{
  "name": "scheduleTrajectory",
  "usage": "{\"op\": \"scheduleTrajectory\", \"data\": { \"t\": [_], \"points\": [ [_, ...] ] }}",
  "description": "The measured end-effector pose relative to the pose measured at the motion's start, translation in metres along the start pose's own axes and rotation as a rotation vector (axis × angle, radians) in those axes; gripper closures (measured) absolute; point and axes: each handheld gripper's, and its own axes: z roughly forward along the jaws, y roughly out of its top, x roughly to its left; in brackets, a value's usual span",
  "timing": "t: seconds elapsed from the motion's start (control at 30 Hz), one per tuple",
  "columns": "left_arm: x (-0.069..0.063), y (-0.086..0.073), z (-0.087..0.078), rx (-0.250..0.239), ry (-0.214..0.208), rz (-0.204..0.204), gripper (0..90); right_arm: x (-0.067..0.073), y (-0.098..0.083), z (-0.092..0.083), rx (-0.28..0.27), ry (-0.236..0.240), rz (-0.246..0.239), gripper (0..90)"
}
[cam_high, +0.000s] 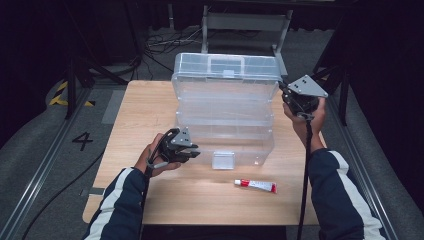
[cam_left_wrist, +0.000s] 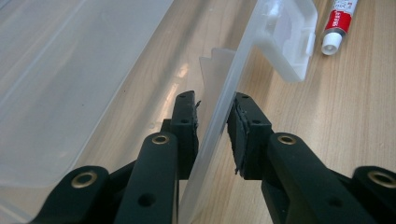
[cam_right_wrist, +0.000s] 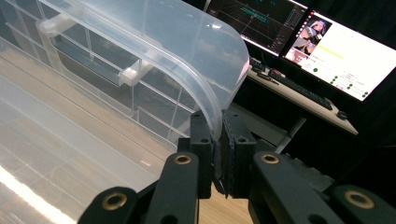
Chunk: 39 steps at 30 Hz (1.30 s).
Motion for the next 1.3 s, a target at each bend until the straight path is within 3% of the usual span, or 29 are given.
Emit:
{"op": "scheduleTrajectory", "data": {
  "t": [0.2,0.6,1.3],
  "points": [
    [-0.001,-0.003,-0.002,-0.011,0.016,-0.004,71.8,0.0,0.001,0.0,0.007,-0.002,0.01,84.6],
    [0.004,-0.007,-0.001,-0.04,-0.013,0.001,72.0,-0.007,0.01,0.014,0.043,-0.006,0.046,85.0],
    [0.006,-0.007,0.001,-0.044,-0.031,-0.003,72.2,-0.016,0.02,0.031,0.094,0.01,0.075,85.4]
  ]
}}
